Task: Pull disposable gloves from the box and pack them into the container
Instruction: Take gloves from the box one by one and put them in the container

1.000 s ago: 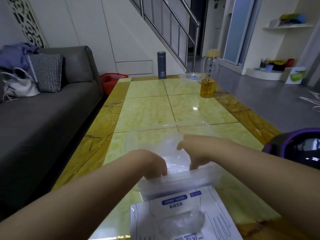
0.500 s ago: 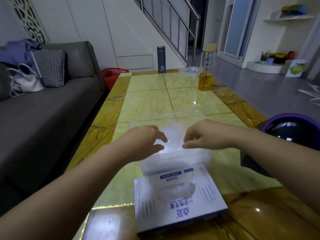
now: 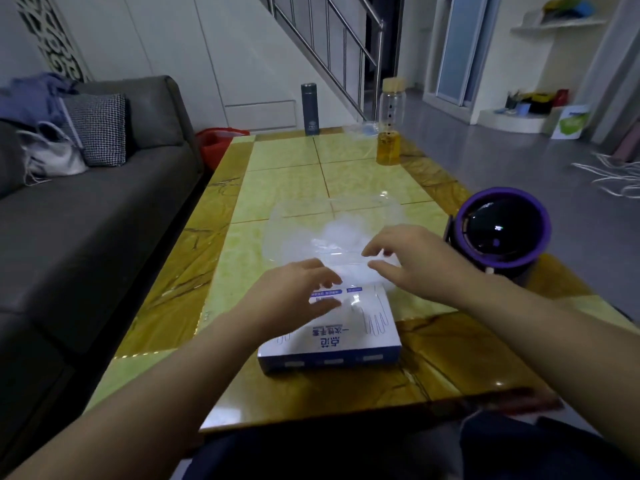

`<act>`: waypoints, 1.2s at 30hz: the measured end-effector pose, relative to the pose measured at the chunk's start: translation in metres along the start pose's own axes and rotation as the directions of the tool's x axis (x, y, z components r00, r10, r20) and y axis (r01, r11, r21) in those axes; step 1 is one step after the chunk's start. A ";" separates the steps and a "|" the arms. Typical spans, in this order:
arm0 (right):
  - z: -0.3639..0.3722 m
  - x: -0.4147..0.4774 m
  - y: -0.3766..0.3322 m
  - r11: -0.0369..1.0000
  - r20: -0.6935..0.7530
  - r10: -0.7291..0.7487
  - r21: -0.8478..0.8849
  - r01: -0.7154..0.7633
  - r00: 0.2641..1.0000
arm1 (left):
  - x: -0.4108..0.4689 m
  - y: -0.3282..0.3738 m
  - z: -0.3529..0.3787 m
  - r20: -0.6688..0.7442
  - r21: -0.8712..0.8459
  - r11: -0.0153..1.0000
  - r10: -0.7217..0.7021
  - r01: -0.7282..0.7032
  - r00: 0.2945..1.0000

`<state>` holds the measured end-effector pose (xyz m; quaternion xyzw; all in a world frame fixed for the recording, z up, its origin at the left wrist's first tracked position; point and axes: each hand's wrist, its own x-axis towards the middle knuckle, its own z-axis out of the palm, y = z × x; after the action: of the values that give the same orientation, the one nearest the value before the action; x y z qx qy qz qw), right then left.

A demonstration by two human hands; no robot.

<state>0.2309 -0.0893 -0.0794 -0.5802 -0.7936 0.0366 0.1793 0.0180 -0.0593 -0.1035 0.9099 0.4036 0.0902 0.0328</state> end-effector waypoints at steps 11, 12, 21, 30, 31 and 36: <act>0.043 -0.020 -0.017 0.938 0.377 0.126 0.256 -0.234 0.917 | 0.004 0.028 -0.003 -0.223 -0.599 0.793 -0.302 0.114 0.927; 0.039 -0.020 -0.017 0.903 0.385 0.133 0.334 -0.272 0.913 | 0.006 0.030 -0.010 -0.240 -0.634 0.768 -0.306 0.090 0.921; -0.034 0.007 -0.015 0.380 0.351 0.001 0.866 -0.325 0.936 | 0.019 0.014 -0.062 -0.106 -0.864 0.503 -0.242 0.031 0.964; -0.056 0.037 -0.013 0.514 0.279 0.060 0.815 -0.270 0.958 | 0.033 0.009 -0.093 0.038 -0.923 0.381 -0.038 0.049 0.999; -0.057 0.039 -0.013 0.525 0.287 0.053 0.807 -0.271 0.956 | 0.034 0.008 -0.095 0.051 -0.921 0.385 -0.018 0.054 0.999; -0.062 0.048 -0.018 0.526 0.263 0.089 0.807 -0.270 0.961 | 0.041 -0.001 -0.098 0.067 -0.918 0.392 -0.003 0.063 0.998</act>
<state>0.2219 -0.0601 -0.0051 -0.4972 -0.6288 0.4827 0.3528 0.0253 -0.0291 -0.0013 0.7351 0.3038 0.2722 0.5415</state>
